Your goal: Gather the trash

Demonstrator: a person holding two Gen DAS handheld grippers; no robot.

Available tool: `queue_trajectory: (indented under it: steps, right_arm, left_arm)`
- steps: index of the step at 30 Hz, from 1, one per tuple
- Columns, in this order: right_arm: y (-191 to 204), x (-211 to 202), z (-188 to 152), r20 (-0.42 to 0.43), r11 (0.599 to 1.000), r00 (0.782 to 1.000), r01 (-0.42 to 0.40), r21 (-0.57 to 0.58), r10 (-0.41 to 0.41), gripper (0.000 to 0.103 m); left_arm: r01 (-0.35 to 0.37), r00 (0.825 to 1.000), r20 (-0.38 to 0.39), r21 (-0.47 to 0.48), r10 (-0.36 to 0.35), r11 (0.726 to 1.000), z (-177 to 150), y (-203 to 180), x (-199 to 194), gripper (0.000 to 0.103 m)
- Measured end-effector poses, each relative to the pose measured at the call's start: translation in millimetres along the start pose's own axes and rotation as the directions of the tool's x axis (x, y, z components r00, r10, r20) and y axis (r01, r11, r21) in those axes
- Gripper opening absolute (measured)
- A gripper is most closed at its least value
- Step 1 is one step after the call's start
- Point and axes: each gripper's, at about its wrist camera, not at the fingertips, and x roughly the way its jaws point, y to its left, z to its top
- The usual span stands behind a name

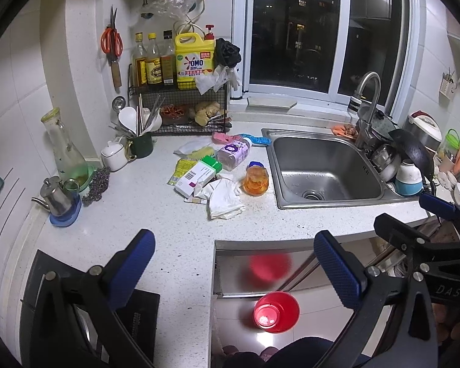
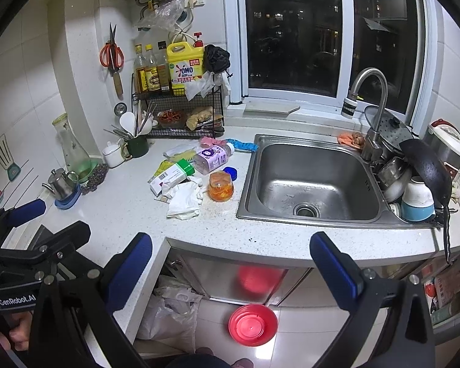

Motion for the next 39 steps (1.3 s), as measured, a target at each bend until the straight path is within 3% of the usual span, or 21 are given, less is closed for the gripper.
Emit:
queue_trajectory:
  steps: [20, 27, 39]
  right_arm:
    - [-9.5, 21.0, 20.1, -0.010, 0.998, 0.999, -0.031, -0.052, 0.030, 0.103]
    - [-17.0, 58.0, 40.0, -0.046, 0.998, 0.998, -0.033, -0.055, 0.031, 0.103]
    - [-22.3, 166.4, 94.0, -0.171, 0.998, 0.984, -0.050, -0.048, 0.041, 0.103]
  left_arm:
    - [-0.016, 0.999, -0.043, -0.015, 0.015, 1.000, 17.3, -4.5, 28.4, 0.103]
    - [0.004, 0.994, -0.109, -0.019, -0.006, 1.000, 43.3, 4.7, 75.8, 0.103]
    - [0.012, 0.979, -0.205, 0.039, -0.003, 0.999, 116.9, 40.4, 195.8, 0.103]
